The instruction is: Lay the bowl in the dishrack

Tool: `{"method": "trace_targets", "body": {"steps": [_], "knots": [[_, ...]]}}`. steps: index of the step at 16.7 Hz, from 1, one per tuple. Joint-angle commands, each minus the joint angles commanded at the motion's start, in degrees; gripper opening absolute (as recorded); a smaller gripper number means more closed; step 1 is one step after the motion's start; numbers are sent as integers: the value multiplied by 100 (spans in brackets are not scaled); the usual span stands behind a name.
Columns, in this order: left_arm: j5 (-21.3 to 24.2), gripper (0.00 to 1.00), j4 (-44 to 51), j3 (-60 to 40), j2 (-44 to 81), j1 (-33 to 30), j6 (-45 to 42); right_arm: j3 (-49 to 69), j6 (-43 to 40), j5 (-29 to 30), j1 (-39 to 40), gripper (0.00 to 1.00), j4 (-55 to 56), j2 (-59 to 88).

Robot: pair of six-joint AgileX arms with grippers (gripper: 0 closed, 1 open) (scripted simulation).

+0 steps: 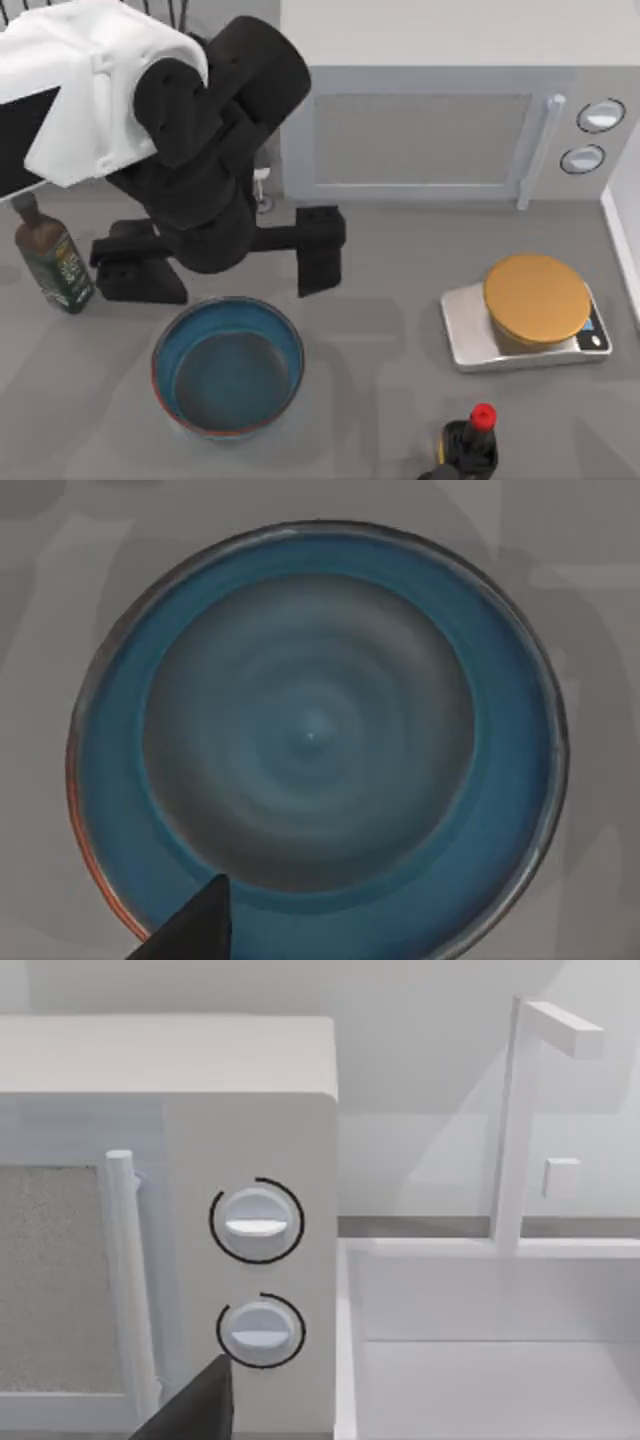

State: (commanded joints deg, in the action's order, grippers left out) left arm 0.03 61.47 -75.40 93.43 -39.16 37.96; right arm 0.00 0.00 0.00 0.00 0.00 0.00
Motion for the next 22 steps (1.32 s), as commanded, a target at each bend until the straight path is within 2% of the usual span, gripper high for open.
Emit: {"method": "trace_targets", "body": {"steps": [5, 12, 15, 22], "knots": [[4, 100, 843, -1240, 1355, -596, 577, 0, 0, 0, 0, 100, 0, 0], [4, 100, 912, -1366, 1493, -647, 640, 0, 0, 0, 0, 100, 0, 0], [4, 100, 513, -1054, 1610, -652, 627, 0, 0, 0, 0, 100, 0, 0], [6, 100, -1128, 78, 2087, -656, 624, 0, 0, 0, 0, 100, 0, 0]]}}
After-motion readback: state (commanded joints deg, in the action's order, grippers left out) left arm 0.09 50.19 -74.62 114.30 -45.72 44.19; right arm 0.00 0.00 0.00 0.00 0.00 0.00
